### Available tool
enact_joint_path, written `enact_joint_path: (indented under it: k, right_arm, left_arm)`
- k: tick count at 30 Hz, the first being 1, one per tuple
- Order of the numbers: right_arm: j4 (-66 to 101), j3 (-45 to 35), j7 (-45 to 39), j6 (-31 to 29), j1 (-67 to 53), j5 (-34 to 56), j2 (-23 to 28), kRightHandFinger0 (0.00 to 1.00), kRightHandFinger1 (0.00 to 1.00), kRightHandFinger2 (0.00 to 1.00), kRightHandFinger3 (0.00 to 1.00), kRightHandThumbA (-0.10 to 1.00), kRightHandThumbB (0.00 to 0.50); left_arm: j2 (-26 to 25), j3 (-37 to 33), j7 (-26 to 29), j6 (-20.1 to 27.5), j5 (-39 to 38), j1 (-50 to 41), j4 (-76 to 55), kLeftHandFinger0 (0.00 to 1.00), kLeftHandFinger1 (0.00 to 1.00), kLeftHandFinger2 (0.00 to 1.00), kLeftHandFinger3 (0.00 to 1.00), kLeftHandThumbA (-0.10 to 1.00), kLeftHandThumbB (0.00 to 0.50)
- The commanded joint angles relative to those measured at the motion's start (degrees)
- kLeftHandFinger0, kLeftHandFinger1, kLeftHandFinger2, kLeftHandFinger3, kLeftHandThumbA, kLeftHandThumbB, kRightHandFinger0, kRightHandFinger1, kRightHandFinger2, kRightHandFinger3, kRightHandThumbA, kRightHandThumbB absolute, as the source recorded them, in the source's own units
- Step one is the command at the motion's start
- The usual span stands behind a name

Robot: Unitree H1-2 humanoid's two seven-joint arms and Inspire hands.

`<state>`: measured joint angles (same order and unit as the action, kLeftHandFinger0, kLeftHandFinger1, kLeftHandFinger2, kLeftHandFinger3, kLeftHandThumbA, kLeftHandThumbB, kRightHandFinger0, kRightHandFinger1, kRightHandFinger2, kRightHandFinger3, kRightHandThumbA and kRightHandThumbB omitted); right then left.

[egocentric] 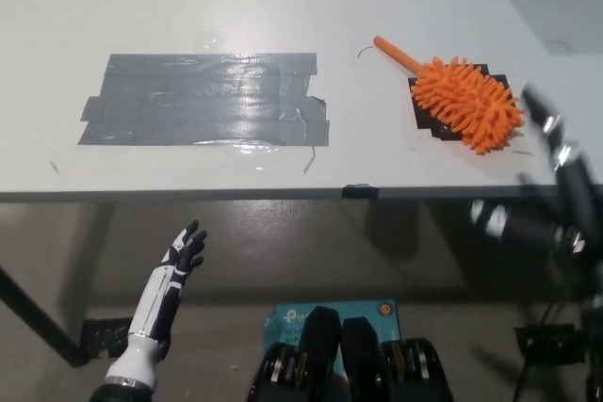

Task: An orange duster is kept infront of the robot in the middle of the table and the robot extends its right arm to grab the duster, picks it up and hands it to a person

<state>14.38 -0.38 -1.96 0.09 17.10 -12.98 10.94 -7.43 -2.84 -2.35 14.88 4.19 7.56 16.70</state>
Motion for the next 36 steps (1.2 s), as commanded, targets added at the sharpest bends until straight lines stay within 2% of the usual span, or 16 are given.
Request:
enact_joint_path:
  k: [1, 4, 10, 13, 17, 23, 31, 36]
  right_arm:
    - [1.4, 0.4, -2.7, 14.3, 9.8, -9.1, 4.2, 1.0, 1.0, 1.0, 1.0, 0.93, 0.308]
    - [-4.1, 2.2, -3.7, 16.5, 15.2, -11.3, 6.2, 1.0, 1.0, 1.0, 1.0, 0.83, 0.303]
    - [-18.7, 7.7, -4.3, 19.1, 24.9, -15.9, 9.0, 1.0, 1.0, 1.0, 1.0, 0.84, 0.328]
    - [-25.7, 9.3, -3.7, 19.2, 28.6, -15.7, 9.0, 1.0, 1.0, 1.0, 1.0, 0.82, 0.327]
    - [-37.5, 10.5, -2.3, 18.7, 34.6, -15.2, 7.8, 1.0, 1.0, 1.0, 1.0, 0.79, 0.36]
    - [-50.8, 11.0, -1.6, 17.1, 39.7, -13.3, 5.9, 1.0, 1.0, 1.0, 1.0, 0.75, 0.367]
    - [-63.6, 11.9, -2.3, 16.7, 43.9, -12.4, 4.5, 1.0, 1.0, 1.0, 1.0, 0.84, 0.385]
    - [-65.9, 12.6, -3.7, 16.7, 44.5, -12.3, 4.5, 1.0, 1.0, 1.0, 1.0, 1.0, 0.427]
  left_arm:
    - [-0.5, 0.1, 0.0, 2.6, 0.4, 0.7, -0.1, 1.0, 1.0, 1.0, 1.0, 1.0, 0.183]
    - [-0.5, 0.1, -0.1, 2.4, 0.3, 0.9, -0.3, 1.0, 1.0, 1.0, 1.0, 1.0, 0.187]
    - [-0.5, 0.1, 0.0, 2.1, 0.6, 1.2, -0.6, 1.0, 1.0, 1.0, 1.0, 1.0, 0.193]
    - [-0.6, 0.2, -0.1, 2.0, 0.5, 1.2, -0.9, 1.0, 1.0, 1.0, 1.0, 1.0, 0.19]
    - [-0.6, 0.2, -0.3, 1.9, 0.2, 1.5, -0.7, 1.0, 1.0, 1.0, 1.0, 1.0, 0.183]
    - [-0.6, 0.0, -0.6, 2.3, 0.1, 1.6, -0.4, 1.0, 1.0, 1.0, 1.0, 1.0, 0.171]
    - [-0.6, 0.0, -0.7, 1.5, 0.2, 2.1, -0.6, 1.0, 1.0, 1.0, 1.0, 1.0, 0.181]
    - [-0.7, -0.1, -0.7, 1.8, 0.5, 2.2, -0.4, 1.0, 1.0, 1.0, 1.0, 1.0, 0.172]
